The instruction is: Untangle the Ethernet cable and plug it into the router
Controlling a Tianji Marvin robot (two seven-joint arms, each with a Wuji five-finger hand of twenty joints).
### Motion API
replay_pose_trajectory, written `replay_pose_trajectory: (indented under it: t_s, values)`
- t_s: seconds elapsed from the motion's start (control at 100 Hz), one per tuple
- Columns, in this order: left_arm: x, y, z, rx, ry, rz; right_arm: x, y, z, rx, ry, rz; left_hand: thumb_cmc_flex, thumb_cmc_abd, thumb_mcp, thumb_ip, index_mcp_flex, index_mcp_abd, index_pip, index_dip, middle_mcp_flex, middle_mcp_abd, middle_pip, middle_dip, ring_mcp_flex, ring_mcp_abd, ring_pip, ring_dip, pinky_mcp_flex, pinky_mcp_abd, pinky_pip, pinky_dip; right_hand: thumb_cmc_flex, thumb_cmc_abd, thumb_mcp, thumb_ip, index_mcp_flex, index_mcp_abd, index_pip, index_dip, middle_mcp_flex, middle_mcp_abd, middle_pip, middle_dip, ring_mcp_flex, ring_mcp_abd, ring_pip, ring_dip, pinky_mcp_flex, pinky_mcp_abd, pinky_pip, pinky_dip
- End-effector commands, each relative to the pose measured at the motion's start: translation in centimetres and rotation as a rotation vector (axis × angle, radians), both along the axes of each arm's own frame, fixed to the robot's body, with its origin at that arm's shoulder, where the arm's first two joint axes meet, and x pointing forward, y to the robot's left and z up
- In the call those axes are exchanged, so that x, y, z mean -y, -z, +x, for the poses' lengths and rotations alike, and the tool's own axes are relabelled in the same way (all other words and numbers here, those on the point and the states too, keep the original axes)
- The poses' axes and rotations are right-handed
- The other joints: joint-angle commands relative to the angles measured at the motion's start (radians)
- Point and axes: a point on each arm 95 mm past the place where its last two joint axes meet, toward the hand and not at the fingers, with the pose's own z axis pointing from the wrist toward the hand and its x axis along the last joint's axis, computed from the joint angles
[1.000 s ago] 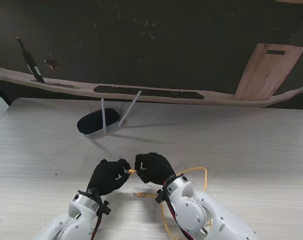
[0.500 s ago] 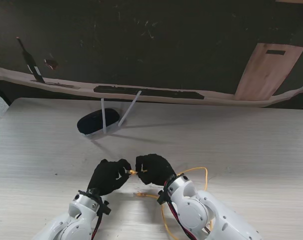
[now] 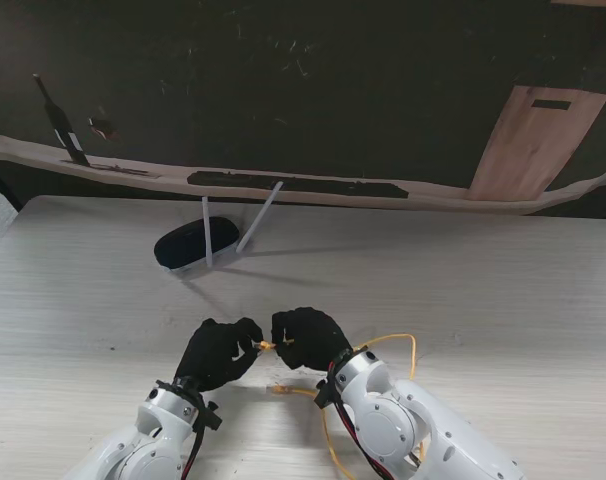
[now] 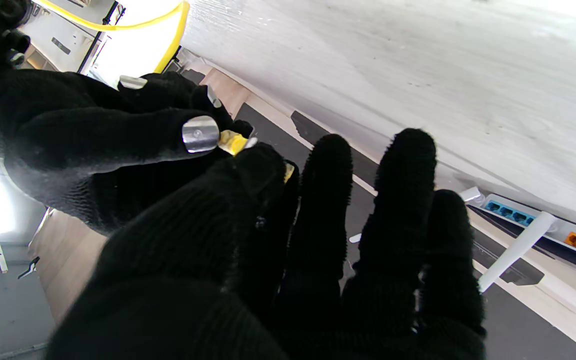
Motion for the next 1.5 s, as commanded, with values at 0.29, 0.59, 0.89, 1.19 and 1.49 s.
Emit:
replay_pose_trajectory:
  t_s: [0.29, 0.59, 0.89, 1.19, 1.49]
  values:
    - [-0.9, -0.7, -0.4, 0.036, -0.008, 0.050, 1.0, -0.4, 0.0, 0.018, 0.039, 0.013, -0.196, -0.048, 0.188, 0.030, -0.148, 0.009, -0.108, 0.095, -0.205, -0.035, 0.053, -0.004, -0.143, -0.036, -0.082, 0.033, -0.087, -0.011, -0.074, -0.015, 0.045, 0.022, 0.041, -0.014, 0.025, -0.012, 0.059, 0.048, 0.093, 0.147, 0.104, 0.016, 0.001, -0.044, 0.077, 0.022, 0.055, -0.326, 0.234, 0.021]
    - [-2.5, -2.2, -1.6, 0.015, 0.012, 0.092, 2.1, -0.9, 0.1, 0.032, 0.067, 0.031, -0.125, 0.056, 0.032, 0.034, -0.110, -0.028, -0.100, 0.063, -0.216, -0.011, 0.034, -0.032, -0.178, -0.006, -0.125, 0.038, -0.120, -0.004, -0.105, -0.031, 0.049, 0.051, 0.037, -0.016, -0.016, 0.001, 0.076, 0.099, 0.072, 0.147, 0.131, 0.031, 0.002, -0.057, 0.077, 0.017, 0.054, -0.329, 0.234, 0.014]
    - [-5.3, -4.7, -3.4, -0.041, 0.058, 0.144, 3.0, -1.5, -0.1, 0.056, 0.070, 0.027, -0.126, 0.173, -0.142, 0.065, -0.086, -0.022, -0.195, 0.008, -0.265, 0.025, -0.017, -0.122, -0.238, 0.011, -0.198, 0.022, -0.161, -0.009, -0.163, -0.063, 0.046, 0.079, 0.029, -0.021, -0.054, -0.016, 0.101, 0.139, 0.048, 0.143, 0.166, 0.052, 0.004, -0.084, 0.088, 0.009, 0.057, -0.349, 0.234, 0.007]
    - [-10.1, -9.0, -5.4, -0.037, 0.035, 0.261, 3.1, -1.9, -0.3, 0.067, 0.060, 0.034, -0.163, 0.291, -0.282, 0.113, -0.082, -0.001, -0.324, -0.002, -0.307, 0.039, -0.095, -0.159, -0.285, 0.005, -0.279, 0.008, -0.181, -0.020, -0.217, -0.097, 0.047, 0.081, 0.021, -0.019, -0.055, -0.013, 0.101, 0.144, 0.049, 0.149, 0.176, 0.063, 0.004, -0.094, 0.098, 0.008, 0.057, -0.356, 0.234, 0.019]
    - [-15.2, -9.1, -6.1, -0.220, -0.190, 0.300, 2.9, -2.1, -0.2, 0.061, 0.049, 0.047, -0.101, 0.356, -0.488, 0.158, -0.090, 0.024, -0.335, 0.006, -0.329, 0.062, -0.124, -0.148, -0.319, 0.019, -0.309, 0.020, -0.195, -0.034, -0.245, -0.115, 0.046, 0.083, 0.014, -0.017, -0.053, -0.016, 0.098, 0.141, 0.048, 0.148, 0.173, 0.066, 0.002, -0.082, 0.092, 0.004, 0.055, -0.346, 0.234, 0.016]
